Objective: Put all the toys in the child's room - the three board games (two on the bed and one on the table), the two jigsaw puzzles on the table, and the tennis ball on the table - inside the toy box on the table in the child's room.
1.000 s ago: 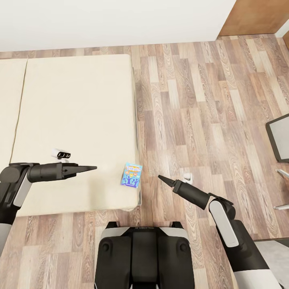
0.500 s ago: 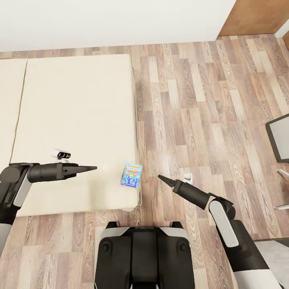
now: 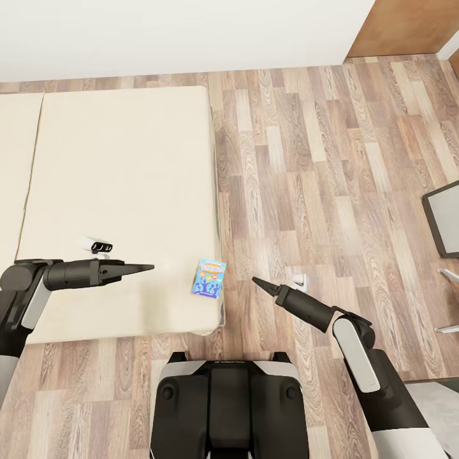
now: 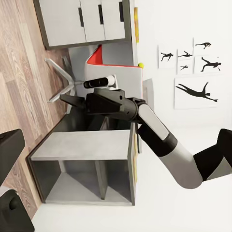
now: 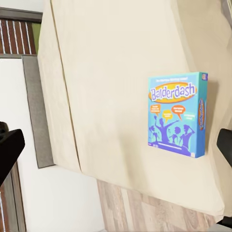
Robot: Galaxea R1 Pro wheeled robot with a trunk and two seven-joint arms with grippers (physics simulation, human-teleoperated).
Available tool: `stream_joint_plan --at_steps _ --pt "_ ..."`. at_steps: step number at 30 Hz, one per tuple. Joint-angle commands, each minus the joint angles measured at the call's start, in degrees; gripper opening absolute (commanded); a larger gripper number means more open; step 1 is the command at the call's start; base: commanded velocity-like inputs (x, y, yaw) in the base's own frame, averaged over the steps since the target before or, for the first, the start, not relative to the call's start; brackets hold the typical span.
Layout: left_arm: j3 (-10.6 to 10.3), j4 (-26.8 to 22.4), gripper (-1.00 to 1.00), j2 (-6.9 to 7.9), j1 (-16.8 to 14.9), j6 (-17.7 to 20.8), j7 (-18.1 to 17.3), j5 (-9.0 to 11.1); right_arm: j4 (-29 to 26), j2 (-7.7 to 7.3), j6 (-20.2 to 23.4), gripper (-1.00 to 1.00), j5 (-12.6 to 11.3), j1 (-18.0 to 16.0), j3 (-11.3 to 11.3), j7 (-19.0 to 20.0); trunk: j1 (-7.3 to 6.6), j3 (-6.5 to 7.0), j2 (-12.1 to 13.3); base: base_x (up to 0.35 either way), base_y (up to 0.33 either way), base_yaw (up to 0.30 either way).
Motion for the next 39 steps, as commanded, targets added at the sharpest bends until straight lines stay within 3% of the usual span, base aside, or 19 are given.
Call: stream_joint_plan --at_steps 1,29,39 --pt "0.0 0.0 1.0 0.02 0.0 0.6 -0.2 0.0 -0.1 -0.04 0.3 1.0 -0.2 0.0 0.0 0.0 0.03 -0.06 -0.1 0.0 0.0 0.0" --pt "0.0 0.0 1.0 -0.05 0.2 0.6 -0.2 0.0 -0.5 -0.06 0.2 1.0 -0.2 0.0 0.4 0.3 0.03 -0.05 -0.1 0.0 0.0 0.0" --pt "0.0 0.0 1.0 -0.07 0.2 0.6 -0.2 0.0 -0.5 -0.06 0.2 1.0 -0.2 0.0 0.5 0.3 0.03 0.59 -0.1 0.0 0.0 0.0"
